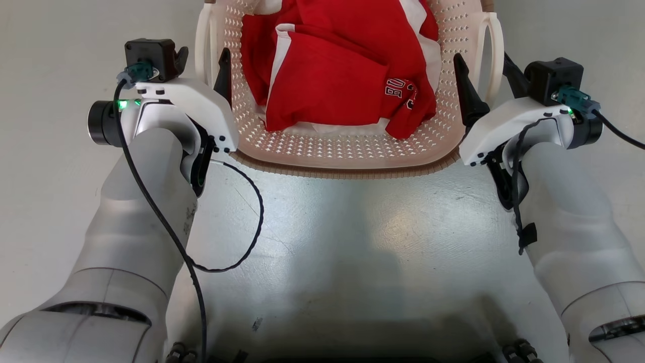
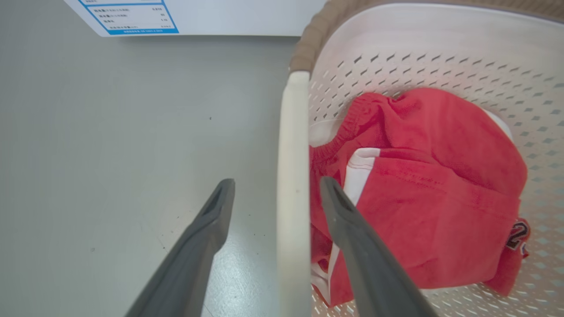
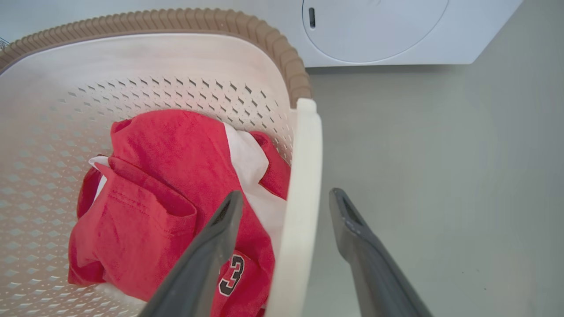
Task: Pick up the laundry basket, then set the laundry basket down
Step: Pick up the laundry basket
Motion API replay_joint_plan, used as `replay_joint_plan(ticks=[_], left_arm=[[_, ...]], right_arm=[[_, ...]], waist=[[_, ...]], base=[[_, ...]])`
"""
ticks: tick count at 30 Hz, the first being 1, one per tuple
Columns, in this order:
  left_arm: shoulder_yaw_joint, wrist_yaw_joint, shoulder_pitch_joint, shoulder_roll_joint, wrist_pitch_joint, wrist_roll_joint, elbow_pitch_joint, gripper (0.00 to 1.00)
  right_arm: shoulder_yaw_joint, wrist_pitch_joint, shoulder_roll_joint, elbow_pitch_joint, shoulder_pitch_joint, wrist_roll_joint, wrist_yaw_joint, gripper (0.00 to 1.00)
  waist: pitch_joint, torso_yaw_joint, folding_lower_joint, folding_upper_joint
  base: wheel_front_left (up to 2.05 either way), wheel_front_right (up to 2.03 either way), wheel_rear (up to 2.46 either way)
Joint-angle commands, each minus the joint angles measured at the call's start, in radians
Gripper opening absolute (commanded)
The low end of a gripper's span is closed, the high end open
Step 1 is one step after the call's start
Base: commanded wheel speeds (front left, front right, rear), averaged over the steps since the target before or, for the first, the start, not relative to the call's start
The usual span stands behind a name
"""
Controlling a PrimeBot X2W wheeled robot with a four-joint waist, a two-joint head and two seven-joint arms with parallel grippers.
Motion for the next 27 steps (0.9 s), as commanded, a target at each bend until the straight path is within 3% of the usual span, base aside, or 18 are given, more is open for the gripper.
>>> replay_joint_plan(ticks=[1,22,23,24,25,27], left_arm=[[0.008,-0.001,0.007,0.031,-0.005,-0.003,0.0,1.0],[-0.035,-0.008,-0.039,0.047,0.016,-0.008,0.051,1.0],[-0.037,-0.007,-0.04,0.048,0.014,-0.007,0.051,0.57],[-0.04,-0.007,-0.041,0.049,0.012,-0.007,0.051,0.0],[-0.044,-0.009,-0.041,0.049,0.011,-0.005,0.051,0.0],[-0.045,-0.007,-0.044,0.048,0.009,-0.008,0.052,0.0]], right_arm=[[0.024,-0.014,0.022,-0.01,0.028,0.015,0.006,1.0],[0.101,-0.014,0.022,-0.002,0.018,0.079,0.006,1.0],[0.104,-0.014,0.022,-0.004,0.018,0.079,0.006,1.0],[0.109,-0.014,0.022,-0.004,0.019,0.077,0.006,0.34],[0.117,-0.014,0.022,0.0,0.02,0.078,0.006,0.0],[0.133,-0.014,0.022,0.014,0.018,0.073,0.006,0.0]], waist=[[0.002,0.0,0.0,0.0],[0.011,-0.014,0.0,0.0],[0.01,-0.014,0.0,0.0],[0.01,-0.014,0.0,0.0],[0.01,-0.013,0.0,0.0],[0.01,-0.012,0.0,0.0]], base=[[0.0,0.0,0.0],[0.0,0.0,0.0],[0.0,0.0,0.0],[0.0,0.0,0.0],[0.0,0.0,0.0],[0.0,0.0,0.0]])
